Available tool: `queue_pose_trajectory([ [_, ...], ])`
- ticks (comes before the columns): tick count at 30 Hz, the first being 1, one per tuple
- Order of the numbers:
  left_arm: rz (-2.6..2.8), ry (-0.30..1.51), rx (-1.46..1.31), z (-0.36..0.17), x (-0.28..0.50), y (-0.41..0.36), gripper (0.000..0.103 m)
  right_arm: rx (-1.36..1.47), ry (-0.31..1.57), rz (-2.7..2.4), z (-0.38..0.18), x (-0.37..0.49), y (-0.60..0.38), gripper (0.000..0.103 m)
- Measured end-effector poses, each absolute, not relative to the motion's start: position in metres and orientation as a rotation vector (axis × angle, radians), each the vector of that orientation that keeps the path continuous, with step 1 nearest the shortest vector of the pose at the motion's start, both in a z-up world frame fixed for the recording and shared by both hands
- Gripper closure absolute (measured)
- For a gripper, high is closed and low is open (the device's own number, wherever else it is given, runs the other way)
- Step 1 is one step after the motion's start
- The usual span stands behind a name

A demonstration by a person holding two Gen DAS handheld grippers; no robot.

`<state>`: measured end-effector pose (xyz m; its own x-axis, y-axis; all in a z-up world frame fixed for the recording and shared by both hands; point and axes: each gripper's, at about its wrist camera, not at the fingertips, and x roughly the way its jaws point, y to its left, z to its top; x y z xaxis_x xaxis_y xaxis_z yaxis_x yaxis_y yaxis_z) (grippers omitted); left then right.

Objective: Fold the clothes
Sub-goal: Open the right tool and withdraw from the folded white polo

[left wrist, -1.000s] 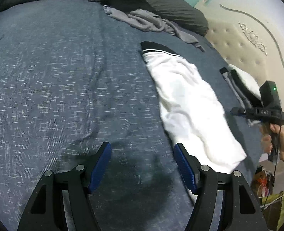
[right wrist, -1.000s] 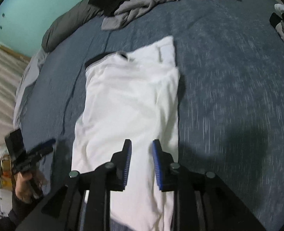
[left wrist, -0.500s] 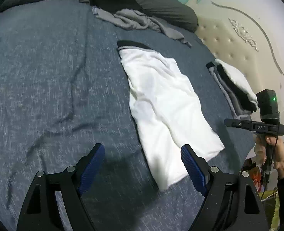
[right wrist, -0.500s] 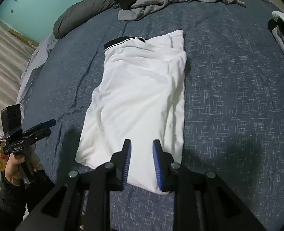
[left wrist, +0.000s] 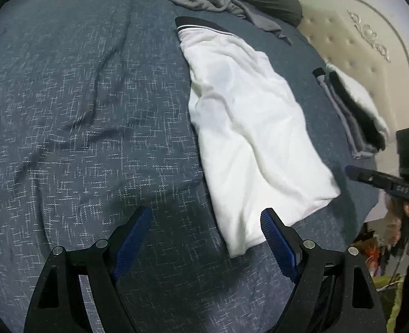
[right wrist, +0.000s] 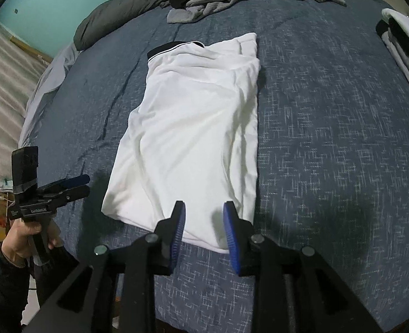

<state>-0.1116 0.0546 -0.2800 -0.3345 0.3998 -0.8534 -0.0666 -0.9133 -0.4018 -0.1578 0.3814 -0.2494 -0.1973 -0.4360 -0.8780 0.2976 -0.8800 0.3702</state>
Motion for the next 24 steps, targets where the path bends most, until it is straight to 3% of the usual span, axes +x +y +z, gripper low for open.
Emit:
queue_pose_trajectory([
  [13, 2.279, -0.375, -1.644, -0.293, -0.107, 0.073, 0.020, 1.612, -0.199, -2.104, -0.258, -0.155, 0.387, 0.075],
  [16, 2.247, -0.374, -1.648, -0.295, -0.106, 0.075, 0.033, 1.620, -0.207, -2.101, -0.261, -0.155, 0.390, 0.075],
  [19, 2.229, -0.376, -1.646, -0.296, -0.105, 0.077, 0.036, 1.631, -0.197, -2.095, -0.265, -0.154, 0.388, 0.075],
  [23, 2.210, -0.376, -1.640, -0.297, -0.104, 0.078, 0.056, 1.654, -0.184, -2.085, -0.272, -0.152, 0.385, 0.075],
  [24, 2.206, -0.375, -1.639, -0.298, -0.103, 0.079, 0.056, 1.662, -0.180, -2.081, -0.274, -0.153, 0.383, 0.075],
])
